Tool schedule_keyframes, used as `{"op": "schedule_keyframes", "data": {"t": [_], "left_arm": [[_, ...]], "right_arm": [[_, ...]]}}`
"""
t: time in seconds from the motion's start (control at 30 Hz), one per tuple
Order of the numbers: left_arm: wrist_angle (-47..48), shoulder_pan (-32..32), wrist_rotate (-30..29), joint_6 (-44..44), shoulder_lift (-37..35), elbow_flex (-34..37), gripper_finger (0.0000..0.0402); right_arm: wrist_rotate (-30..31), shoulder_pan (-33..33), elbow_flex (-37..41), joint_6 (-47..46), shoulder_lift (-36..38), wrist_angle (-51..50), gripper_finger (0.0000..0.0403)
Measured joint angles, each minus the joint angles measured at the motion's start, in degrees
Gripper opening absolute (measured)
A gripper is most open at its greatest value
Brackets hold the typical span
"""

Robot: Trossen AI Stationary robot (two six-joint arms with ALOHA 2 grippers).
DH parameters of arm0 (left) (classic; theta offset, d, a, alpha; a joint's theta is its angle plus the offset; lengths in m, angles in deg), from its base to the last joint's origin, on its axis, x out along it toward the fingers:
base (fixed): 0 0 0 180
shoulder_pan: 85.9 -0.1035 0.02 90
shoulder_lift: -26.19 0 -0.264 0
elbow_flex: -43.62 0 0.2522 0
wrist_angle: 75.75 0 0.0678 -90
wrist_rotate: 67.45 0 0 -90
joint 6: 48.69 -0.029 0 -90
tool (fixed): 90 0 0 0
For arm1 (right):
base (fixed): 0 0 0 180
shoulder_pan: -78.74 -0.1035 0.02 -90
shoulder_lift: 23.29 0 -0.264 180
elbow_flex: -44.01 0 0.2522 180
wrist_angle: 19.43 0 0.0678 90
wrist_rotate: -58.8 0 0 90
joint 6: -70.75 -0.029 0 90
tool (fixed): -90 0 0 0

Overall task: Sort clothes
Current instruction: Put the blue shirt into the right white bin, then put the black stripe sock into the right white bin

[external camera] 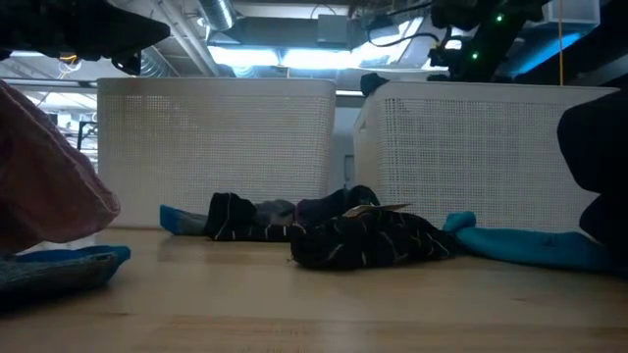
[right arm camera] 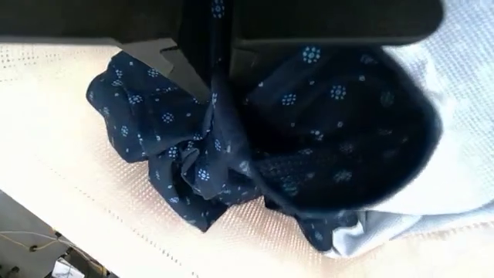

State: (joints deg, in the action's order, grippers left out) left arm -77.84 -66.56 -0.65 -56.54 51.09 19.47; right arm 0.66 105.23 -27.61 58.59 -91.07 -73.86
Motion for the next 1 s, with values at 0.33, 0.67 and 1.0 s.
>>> {"op": "schedule_keyframes", "data": {"t": [0.33,0.67,1.0], "left_arm": [[0.0,0.0,0.0,0.3,0.0,0.0,0.0001],[0.0,0.0,0.0,2.7,0.0,0.0,0.0001],[0.3,0.0,0.0,3.5,0.0,0.0,0.0001]], "right_arm": [[-1.1,0.9,-9.1,-1.3,0.1,-7.0,0.0168],[-16.8,-0.8,-26.6,-8.2,0.2,-14.6,0.0227],[-17.0,-17.9,-24.7,-6.4,-1.6,-7.4,0.0225]]}}
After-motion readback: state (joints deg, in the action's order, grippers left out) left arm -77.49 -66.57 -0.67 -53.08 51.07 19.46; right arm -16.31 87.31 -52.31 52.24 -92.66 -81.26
